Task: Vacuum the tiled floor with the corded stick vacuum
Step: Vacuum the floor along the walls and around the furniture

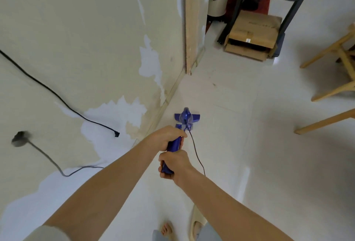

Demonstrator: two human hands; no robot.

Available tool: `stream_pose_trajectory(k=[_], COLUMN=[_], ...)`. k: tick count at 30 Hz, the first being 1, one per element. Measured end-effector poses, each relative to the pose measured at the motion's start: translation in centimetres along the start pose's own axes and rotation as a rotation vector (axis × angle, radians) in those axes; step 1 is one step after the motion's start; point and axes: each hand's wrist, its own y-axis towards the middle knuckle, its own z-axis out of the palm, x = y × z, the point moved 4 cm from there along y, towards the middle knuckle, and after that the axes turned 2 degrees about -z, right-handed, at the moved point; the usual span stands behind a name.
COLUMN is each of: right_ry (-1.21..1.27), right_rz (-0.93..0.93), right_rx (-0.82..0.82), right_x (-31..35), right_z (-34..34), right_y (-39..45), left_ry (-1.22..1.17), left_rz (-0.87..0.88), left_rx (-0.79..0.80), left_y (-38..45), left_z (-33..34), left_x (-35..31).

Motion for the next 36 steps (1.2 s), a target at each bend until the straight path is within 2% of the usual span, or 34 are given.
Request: stream_pose_trajectory(k=[6, 11, 19, 24, 32, 36], right_ry=[-0.004, -0.036, -0.033, -0.106, -0.039, -0.021], right_rz=[0.013, 0.004, 0.005, 0.008, 0.074, 0.051], right_rx=[-0.094, -0.131, -0.198, -0.253, -0.109, -0.124], right_x=[0.5, 3.2, 11.0, 15.8, 17.5, 18.4], right_z=[-0.7, -1.1, 0.1, 0.1, 1.1, 2.1], right_y=[2.7, 5.4, 12.3, 14.7, 9.6, 11.4], left_ry=[0.061, 0.080, 0.117, 0.051, 0.019, 0.025], left_rz=[0.038, 0.027, 0.062, 0.082, 0.040, 0.028], left_rx=[-0.069, -0.042, 0.033, 0.043, 0.135, 0.135], left_y=[2.4, 5.3, 11.3, 13.3, 11.0, 12.1], left_z=[0.6, -0.1, -3.0, -4.5, -4.8, -5.9], left_x=[-1.2, -4.0, -12.3, -16.8, -16.8, -18.0])
